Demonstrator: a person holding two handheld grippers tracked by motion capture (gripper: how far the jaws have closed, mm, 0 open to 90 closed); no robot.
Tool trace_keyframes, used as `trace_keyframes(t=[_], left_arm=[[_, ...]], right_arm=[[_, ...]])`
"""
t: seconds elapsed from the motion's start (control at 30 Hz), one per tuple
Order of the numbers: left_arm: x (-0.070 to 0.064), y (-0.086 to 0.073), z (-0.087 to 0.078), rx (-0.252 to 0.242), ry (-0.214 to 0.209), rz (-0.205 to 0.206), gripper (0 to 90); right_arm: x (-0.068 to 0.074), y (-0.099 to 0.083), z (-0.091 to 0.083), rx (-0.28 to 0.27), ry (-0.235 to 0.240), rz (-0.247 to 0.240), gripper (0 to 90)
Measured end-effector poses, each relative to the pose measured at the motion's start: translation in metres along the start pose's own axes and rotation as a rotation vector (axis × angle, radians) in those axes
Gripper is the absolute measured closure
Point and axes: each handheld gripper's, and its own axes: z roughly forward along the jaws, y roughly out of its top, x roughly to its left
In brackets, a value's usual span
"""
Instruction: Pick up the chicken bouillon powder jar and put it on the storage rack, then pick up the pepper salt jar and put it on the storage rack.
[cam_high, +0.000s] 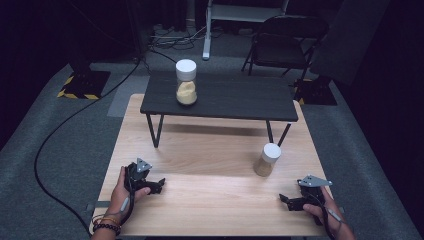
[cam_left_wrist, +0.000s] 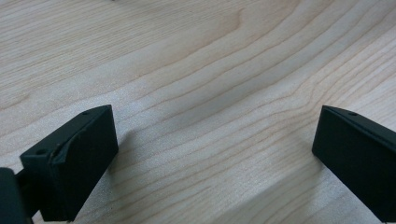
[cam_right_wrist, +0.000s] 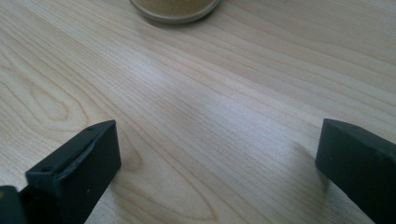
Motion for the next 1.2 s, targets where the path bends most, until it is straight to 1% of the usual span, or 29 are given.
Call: trace_keyframes(t=[0.83, 0.9, 0.97, 1.03, 1.1, 1.17, 1.2], left_arm=[[-0.0001, -0.0001, -0.0001, 0.000, 0.000, 0.001, 0.4], [-0.0001, -0.0001, -0.0001, 0.000, 0.001, 0.000, 0.4], [-0.0001, -0.0001, -0.0001, 0.000, 0.000, 0.001, 0.4], [0.0004, 0.0001, 0.0000, 0.001, -0.002, 0.002, 0.4], [0.0010, 0.0002, 0.0002, 0.000, -0.005, 0.004, 0.4], [0.0012, 0.0002, 0.0004, -0.001, -0.005, 0.006, 0.4], [0.0012, 0.0002, 0.0004, 0.000, -0.005, 0.006, 0.4]], right_arm=[[-0.0014, 0.0003, 0.0003, 0.000, 0.006, -0.005, 0.0], [-0.0011, 0.0004, 0.0002, 0.000, 0.004, -0.005, 0.0], [0.0019, 0.0003, 0.0003, -0.003, -0.011, -0.002, 0.1], [0.0019, 0.0002, 0.0002, -0.004, -0.011, -0.004, 0.2], [-0.0007, 0.0004, 0.0001, -0.003, -0.003, 0.006, 1.5], [-0.0045, -0.0010, -0.0019, -0.019, 0.004, 0.041, 1.7], [-0.0056, -0.0027, -0.0039, -0.036, 0.000, 0.053, 1.7]])
